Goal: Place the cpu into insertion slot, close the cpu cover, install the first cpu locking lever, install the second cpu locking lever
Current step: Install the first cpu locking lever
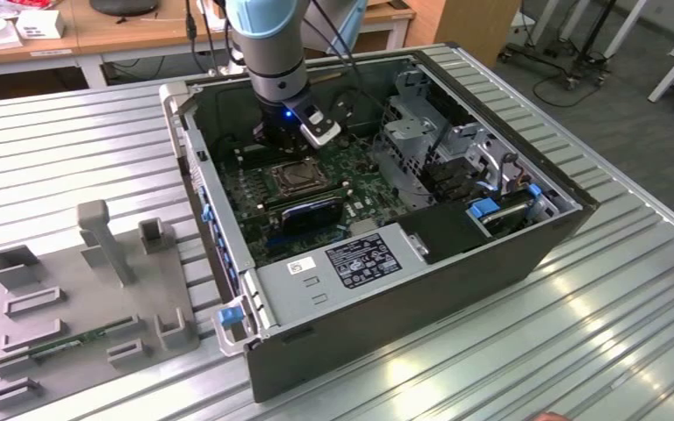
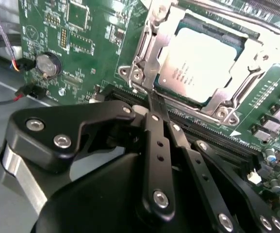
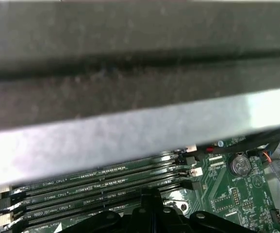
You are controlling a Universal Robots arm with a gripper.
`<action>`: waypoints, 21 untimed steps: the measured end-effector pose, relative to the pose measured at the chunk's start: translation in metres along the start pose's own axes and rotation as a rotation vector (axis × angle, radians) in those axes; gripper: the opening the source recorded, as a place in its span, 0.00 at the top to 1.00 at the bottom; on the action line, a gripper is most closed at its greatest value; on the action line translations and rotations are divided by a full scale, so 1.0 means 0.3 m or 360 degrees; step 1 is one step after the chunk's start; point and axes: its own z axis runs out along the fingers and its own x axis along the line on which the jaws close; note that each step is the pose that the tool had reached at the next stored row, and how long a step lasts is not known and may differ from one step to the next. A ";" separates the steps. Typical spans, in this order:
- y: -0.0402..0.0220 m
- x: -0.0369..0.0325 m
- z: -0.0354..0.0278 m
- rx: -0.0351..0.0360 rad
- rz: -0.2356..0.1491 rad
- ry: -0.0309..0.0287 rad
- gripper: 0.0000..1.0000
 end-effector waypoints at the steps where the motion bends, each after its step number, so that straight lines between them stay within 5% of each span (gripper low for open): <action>1: 0.000 0.000 0.000 0.0000 0.0000 0.00000 0.89; 21: 0.010 -0.005 -0.026 -0.0009 0.0003 0.00013 0.89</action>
